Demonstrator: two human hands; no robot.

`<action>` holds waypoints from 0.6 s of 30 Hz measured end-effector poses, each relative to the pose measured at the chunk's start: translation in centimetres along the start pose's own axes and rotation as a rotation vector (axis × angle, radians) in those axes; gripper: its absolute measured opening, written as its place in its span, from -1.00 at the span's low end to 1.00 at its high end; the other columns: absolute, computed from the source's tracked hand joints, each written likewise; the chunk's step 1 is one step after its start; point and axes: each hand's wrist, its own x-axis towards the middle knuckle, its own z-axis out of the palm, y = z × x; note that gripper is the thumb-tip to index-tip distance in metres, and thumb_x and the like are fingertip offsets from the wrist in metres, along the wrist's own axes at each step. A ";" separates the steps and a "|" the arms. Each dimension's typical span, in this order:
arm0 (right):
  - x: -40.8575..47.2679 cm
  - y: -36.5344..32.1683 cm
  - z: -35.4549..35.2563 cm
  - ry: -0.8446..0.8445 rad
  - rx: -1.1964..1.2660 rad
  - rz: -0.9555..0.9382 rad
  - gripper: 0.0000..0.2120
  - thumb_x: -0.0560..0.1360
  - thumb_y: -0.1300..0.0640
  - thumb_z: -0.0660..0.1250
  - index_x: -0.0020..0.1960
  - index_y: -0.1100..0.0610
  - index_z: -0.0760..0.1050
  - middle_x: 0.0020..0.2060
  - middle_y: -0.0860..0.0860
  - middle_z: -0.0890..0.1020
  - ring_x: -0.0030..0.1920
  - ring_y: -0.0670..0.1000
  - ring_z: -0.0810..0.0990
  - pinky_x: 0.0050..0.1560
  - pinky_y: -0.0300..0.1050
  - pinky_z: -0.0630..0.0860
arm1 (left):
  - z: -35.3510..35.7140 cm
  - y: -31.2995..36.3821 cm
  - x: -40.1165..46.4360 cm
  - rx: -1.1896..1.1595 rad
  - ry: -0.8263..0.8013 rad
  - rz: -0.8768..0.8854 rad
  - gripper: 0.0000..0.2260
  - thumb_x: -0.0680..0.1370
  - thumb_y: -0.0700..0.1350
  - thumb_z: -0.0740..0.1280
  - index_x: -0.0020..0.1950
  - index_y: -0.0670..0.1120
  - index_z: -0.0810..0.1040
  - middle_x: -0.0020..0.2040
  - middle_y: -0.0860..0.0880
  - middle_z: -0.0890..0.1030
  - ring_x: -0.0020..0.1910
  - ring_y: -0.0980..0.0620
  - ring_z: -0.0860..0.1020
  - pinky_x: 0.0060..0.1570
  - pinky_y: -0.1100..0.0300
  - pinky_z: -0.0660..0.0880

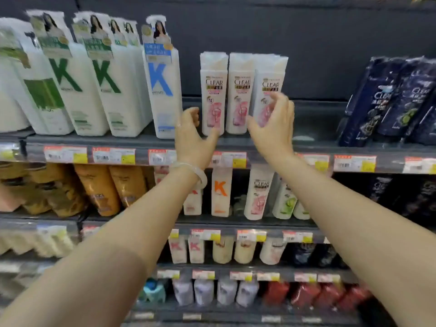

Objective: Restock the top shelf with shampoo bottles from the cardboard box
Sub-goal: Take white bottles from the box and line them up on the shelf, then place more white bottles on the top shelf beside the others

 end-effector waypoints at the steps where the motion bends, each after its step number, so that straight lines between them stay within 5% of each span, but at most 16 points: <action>1: -1.6 -0.1 0.4 -0.024 0.005 -0.027 -0.50 0.42 0.13 0.38 0.29 0.19 0.31 0.19 0.12 0.40 0.19 0.05 0.39 0.22 -0.15 0.35 | -0.3 -0.6 -1.2 0.000 -0.008 0.026 -0.54 0.43 -0.14 0.43 0.28 -0.14 0.37 0.17 -0.06 0.45 0.13 0.07 0.44 0.14 0.31 0.37; 4: -7.1 0.9 2.2 -0.164 -0.017 -0.015 -0.55 0.42 0.20 0.35 0.27 0.21 0.33 0.18 0.14 0.40 0.20 0.08 0.40 0.24 -0.07 0.38 | -1.1 -3.8 -5.1 0.068 -0.048 0.004 -0.59 0.42 -0.17 0.42 0.23 -0.17 0.41 0.11 -0.04 0.44 0.09 0.07 0.43 0.09 0.35 0.33; 8: -15.5 3.7 5.0 -0.438 -0.139 0.152 -0.52 0.42 0.16 0.37 0.28 0.23 0.32 0.18 0.19 0.40 0.22 0.15 0.38 0.24 0.00 0.36 | -2.9 -9.4 -10.8 0.175 -0.130 -0.237 -0.57 0.42 -0.16 0.42 0.25 -0.17 0.39 0.20 -0.16 0.44 0.21 -0.11 0.42 0.20 0.13 0.35; 18: -34.6 7.1 9.7 -0.890 -0.238 0.383 -0.52 0.49 0.11 0.31 0.34 0.22 0.26 0.29 0.19 0.34 0.30 0.20 0.33 0.19 0.01 0.38 | -11.3 -21.2 -29.6 0.404 -0.295 -0.713 -0.53 0.44 -0.16 0.43 0.30 -0.19 0.37 0.24 -0.19 0.41 0.25 -0.15 0.41 0.21 0.10 0.36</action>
